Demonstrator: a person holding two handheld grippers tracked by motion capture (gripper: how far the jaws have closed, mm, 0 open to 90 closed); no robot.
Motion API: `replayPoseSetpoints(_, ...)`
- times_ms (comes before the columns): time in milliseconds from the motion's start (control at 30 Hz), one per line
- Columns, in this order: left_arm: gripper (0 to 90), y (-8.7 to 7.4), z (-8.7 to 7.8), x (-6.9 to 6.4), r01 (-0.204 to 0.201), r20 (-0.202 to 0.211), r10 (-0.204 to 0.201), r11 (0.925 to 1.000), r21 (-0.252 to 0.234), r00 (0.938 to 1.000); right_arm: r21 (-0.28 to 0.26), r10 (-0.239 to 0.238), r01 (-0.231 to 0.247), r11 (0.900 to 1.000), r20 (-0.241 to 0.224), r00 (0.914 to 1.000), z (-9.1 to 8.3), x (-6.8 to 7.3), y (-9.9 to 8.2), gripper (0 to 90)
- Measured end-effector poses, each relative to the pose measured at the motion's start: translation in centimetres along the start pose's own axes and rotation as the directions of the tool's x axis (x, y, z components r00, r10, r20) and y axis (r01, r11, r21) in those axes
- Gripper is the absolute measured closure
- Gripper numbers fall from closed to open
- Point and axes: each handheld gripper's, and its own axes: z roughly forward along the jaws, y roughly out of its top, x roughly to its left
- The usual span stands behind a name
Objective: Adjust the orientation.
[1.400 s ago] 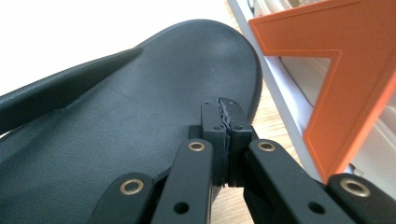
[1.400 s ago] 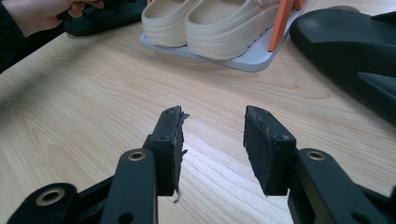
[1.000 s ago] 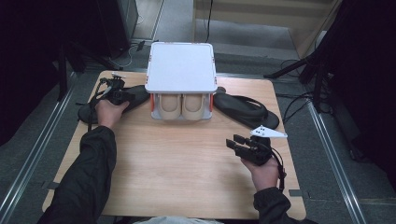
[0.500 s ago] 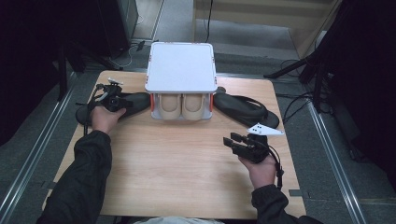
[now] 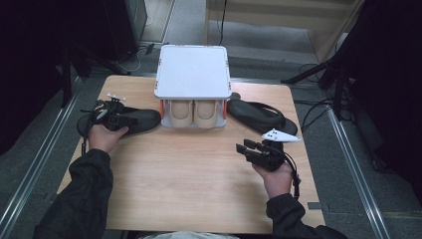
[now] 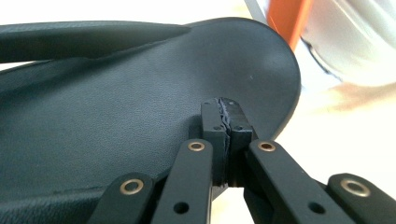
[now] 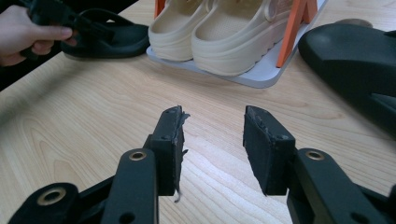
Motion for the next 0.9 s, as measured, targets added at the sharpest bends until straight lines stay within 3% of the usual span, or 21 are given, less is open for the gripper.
replayPoseSetpoints(467,89.7,-3.1,-1.9,-1.5,-0.040,0.019,0.040,0.9991,0.013,0.9990,-0.001,-0.007,0.007,1.0000,-0.019,0.9998,0.4,0.2,0.3,58.9)
replayPoseSetpoints(700,89.7,-2.7,-4.4,-1.6,-0.032,0.014,0.034,0.9967,-0.074,0.9993,-0.001,-0.012,0.012,0.9999,-0.017,0.9998,0.7,0.1,0.5,58.9)
replayPoseSetpoints(800,89.8,-3.0,-5.7,-0.8,-0.015,-0.013,0.014,0.9936,-0.112,0.9998,0.000,-0.010,0.010,1.0000,-0.017,0.9998,0.7,0.0,0.5,59.0)
replayPoseSetpoints(900,89.8,-3.6,-6.5,0.0,0.005,-0.045,-0.010,0.9927,-0.121,0.9989,-0.005,-0.005,0.005,1.0000,-0.017,0.9998,0.6,-0.1,0.6,59.1)
